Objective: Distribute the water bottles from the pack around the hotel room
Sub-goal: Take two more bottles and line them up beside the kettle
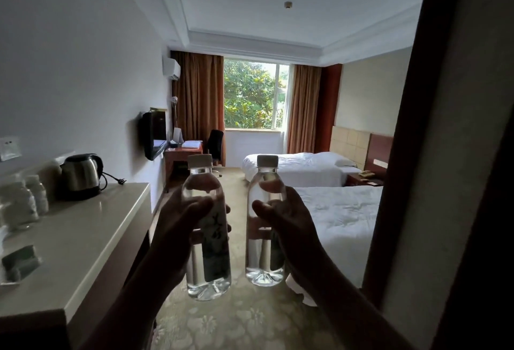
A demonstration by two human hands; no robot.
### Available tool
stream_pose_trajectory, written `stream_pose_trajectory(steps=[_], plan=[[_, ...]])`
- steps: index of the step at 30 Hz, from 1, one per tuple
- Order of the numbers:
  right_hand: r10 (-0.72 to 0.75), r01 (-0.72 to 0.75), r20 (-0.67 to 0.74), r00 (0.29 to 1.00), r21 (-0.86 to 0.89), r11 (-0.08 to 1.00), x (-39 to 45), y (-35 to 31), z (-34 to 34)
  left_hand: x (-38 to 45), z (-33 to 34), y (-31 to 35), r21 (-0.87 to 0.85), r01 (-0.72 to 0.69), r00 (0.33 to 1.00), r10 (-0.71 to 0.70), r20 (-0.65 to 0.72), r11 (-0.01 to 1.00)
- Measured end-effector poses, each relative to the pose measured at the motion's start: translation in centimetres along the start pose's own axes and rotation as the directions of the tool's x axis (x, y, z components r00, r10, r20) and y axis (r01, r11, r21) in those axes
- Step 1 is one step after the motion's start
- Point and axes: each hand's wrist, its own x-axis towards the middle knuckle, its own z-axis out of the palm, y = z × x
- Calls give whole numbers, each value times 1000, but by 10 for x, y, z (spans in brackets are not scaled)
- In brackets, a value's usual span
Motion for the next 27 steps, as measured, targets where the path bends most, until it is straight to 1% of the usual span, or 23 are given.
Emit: stream_pose_trajectory(steps=[3,6,13,16,18,21,24,27], plan=[[2,-3,-15,1000,-9,1000,45,28,-6,41,-3,-29,10,17,1000,-17,-3,1000],[-2,2,10,1000,-6,1000,92,59,-12,79,-8,-59,32,1,1000,-1,-23,999],[-26,19,71,997,98,995,226,116,-14,185,-21,-110,137,-55,992,69,-103,989],[-58,35,146,988,154,987,286,132,-2,230,-35,-121,159,-72,985,95,-142,985],[-77,42,195,978,181,983,321,146,9,255,-50,-130,195,-60,981,94,-169,979],[-54,-4,255,965,221,975,363,173,26,285,-76,-148,242,-21,972,77,-223,970],[-50,-29,334,941,228,973,404,203,44,315,-101,-163,283,-52,957,129,-260,958],[-49,-43,373,927,233,972,446,229,67,350,-132,-181,292,-64,947,151,-284,954]])
